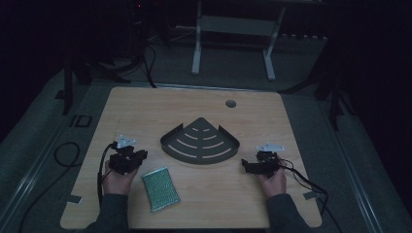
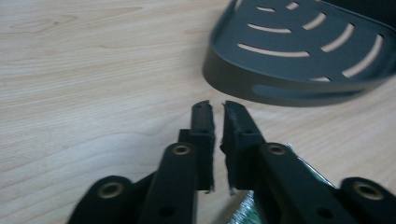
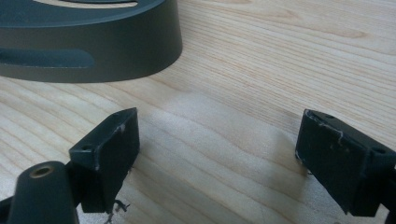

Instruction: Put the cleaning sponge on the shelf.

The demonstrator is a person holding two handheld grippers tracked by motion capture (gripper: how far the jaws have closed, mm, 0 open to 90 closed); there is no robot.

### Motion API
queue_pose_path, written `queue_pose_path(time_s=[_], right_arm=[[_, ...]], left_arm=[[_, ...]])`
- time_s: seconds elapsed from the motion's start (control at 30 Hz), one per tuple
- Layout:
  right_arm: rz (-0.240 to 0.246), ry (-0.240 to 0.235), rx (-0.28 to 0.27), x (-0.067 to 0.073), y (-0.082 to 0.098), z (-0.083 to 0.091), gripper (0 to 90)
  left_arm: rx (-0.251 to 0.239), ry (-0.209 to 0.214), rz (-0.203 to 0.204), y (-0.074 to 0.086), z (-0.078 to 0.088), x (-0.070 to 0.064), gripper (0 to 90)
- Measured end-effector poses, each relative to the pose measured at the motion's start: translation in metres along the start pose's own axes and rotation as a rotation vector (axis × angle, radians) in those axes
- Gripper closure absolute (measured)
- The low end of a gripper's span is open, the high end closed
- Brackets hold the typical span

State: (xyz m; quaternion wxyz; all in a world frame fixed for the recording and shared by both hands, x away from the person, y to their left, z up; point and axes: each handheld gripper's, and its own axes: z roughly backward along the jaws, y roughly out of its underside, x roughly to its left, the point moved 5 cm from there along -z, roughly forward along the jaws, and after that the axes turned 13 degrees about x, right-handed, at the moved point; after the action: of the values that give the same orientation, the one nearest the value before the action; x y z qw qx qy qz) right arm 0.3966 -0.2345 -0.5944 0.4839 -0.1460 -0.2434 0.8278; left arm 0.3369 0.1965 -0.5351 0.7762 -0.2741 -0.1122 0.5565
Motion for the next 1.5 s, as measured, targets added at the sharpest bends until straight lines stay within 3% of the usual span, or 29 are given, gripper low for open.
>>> queue_pose_path(time_s=[0.13, 0.37, 0.57, 0.97, 1.1, 1.5], right_arm=[[-0.001, 0.000, 0.000, 0.000, 0.000, 0.000, 13.1], [0.000, 0.000, 0.000, 0.000, 0.000, 0.000, 13.1], [0.000, 0.000, 0.000, 0.000, 0.000, 0.000, 13.1], [0.000, 0.000, 0.000, 0.000, 0.000, 0.000, 13.1], [-0.001, 0.000, 0.000, 0.000, 0.000, 0.000, 13.1], [0.000, 0.000, 0.000, 0.000, 0.000, 0.000, 13.1]], left_arm=[[0.019, 0.008, -0.030, 0.005, -0.001, -0.011, 89.5], [0.059, 0.007, -0.073, 0.016, -0.001, -0.024, 89.9], [0.096, 0.022, -0.083, 0.028, -0.003, -0.031, 89.9], [0.181, 0.008, -0.101, 0.047, -0.006, -0.041, 89.9], [0.204, 0.007, -0.101, 0.048, -0.012, -0.040, 89.9], [0.179, 0.026, -0.108, 0.031, -0.025, -0.038, 90.0]])
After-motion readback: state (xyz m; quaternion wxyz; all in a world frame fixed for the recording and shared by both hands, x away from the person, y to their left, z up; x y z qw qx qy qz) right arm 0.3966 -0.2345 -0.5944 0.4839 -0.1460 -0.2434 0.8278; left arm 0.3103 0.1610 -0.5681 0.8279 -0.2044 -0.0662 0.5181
